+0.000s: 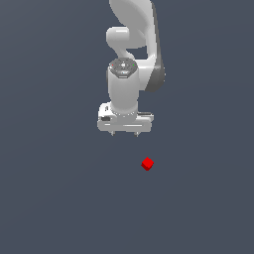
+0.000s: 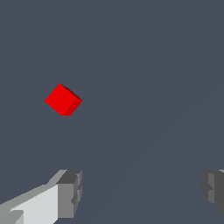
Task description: Pick up the red cube and move it to a goal position.
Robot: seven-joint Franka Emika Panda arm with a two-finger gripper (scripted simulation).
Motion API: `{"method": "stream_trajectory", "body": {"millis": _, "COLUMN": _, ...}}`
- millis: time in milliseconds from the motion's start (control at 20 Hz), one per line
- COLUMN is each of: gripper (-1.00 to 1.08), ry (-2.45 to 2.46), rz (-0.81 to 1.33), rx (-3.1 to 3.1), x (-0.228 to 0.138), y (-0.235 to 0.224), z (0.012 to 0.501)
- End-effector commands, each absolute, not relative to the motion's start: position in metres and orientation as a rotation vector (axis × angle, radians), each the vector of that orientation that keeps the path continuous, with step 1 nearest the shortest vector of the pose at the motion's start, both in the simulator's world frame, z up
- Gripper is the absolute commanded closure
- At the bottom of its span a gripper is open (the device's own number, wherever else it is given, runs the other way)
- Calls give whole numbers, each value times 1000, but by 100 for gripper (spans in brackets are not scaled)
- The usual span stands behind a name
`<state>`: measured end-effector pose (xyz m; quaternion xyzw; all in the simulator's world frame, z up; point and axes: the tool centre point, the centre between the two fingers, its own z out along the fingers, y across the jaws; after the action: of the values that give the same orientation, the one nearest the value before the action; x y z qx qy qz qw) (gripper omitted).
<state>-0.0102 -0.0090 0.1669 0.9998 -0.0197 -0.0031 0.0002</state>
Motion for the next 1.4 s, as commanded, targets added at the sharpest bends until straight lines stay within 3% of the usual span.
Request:
{"method": "stream_trajectory", "body": {"millis": 0, "gripper": -92, "ry": -62, "rz": -10, "rx": 3141, "x": -10, "y": -9, "z": 167}}
{"method": "stream_trajectory", "body": {"millis": 650, "gripper": -92, "ry": -202, "rz": -9, "rx": 3134, "x": -7, "y": 7, "z": 148}}
{"method": "stream_trajectory", "body": {"millis": 1350, "gripper": -92, "ry": -638, "rz": -4, "rx": 3075, "x": 15, "y": 55, "z": 88}}
